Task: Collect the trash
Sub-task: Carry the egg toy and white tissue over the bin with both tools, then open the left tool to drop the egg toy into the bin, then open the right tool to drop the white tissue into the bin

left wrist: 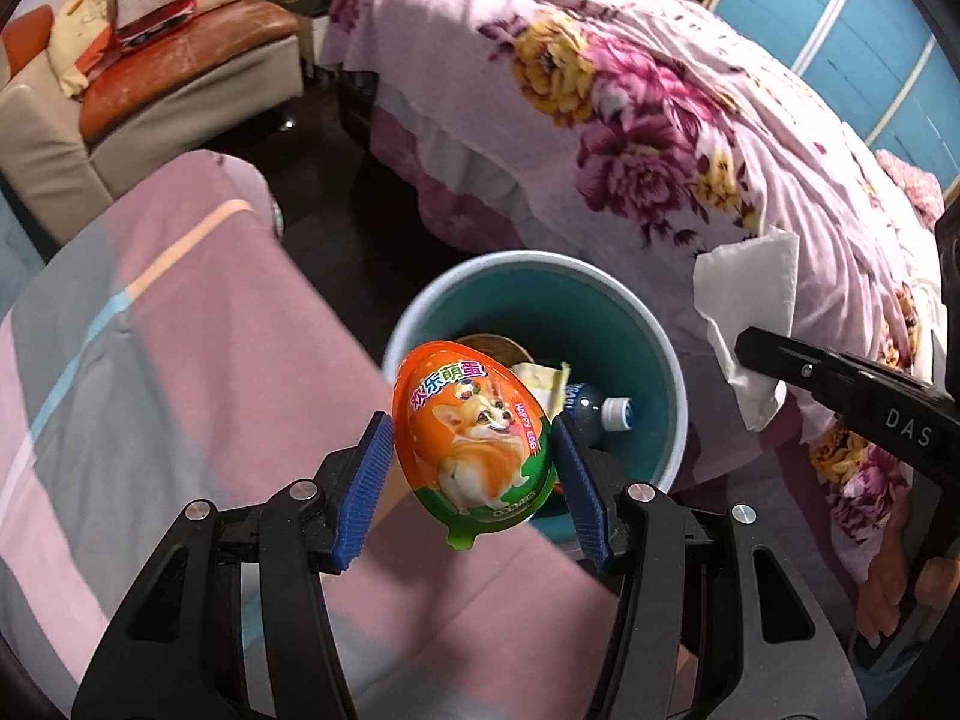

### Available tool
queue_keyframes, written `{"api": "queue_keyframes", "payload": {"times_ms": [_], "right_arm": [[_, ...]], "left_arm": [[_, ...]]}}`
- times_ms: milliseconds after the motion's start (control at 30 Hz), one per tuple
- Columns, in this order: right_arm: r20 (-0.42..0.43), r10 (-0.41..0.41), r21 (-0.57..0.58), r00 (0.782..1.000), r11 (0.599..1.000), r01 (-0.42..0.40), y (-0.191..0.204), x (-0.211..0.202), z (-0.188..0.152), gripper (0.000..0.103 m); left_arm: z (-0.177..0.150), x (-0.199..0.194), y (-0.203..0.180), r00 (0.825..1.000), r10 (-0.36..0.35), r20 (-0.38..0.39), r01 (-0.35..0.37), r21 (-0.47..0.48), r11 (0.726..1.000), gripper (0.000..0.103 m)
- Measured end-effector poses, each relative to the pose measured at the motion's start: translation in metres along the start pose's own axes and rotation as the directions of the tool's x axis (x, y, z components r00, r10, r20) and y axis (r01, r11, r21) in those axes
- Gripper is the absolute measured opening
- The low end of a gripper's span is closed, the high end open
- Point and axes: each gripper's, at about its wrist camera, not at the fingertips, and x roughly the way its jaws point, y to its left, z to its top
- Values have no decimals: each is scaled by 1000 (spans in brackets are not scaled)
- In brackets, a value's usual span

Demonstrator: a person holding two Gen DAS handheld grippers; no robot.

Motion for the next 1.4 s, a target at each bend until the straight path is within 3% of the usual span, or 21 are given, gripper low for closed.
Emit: {"api": "queue_keyframes", "payload": {"times_ms": [567, 700, 867, 967, 1400], "right_arm": [[-13, 1, 32, 1000, 999, -1, -19, 5, 7, 8], [-12, 1, 28, 1000, 1000, -1, -17, 4, 8, 8], [-20, 0, 21, 1000, 1000, 0, -13, 6, 7, 10], [-27, -1, 13, 1000, 1000, 1, -10, 9, 7, 10], [-68, -27, -50, 997, 998, 24, 14, 28, 8, 10]], "left_arm": [[8, 31, -24, 997, -38, -69, 41, 45, 998, 57], [6, 30, -25, 997, -43, -64, 46, 49, 998, 77], [5, 28, -17, 997, -38, -67, 40, 22, 999, 78], [3, 25, -10, 997, -31, -70, 31, 1, 1000, 90], [-16, 10, 20, 998, -31, -62, 26, -76, 997, 91]]}}
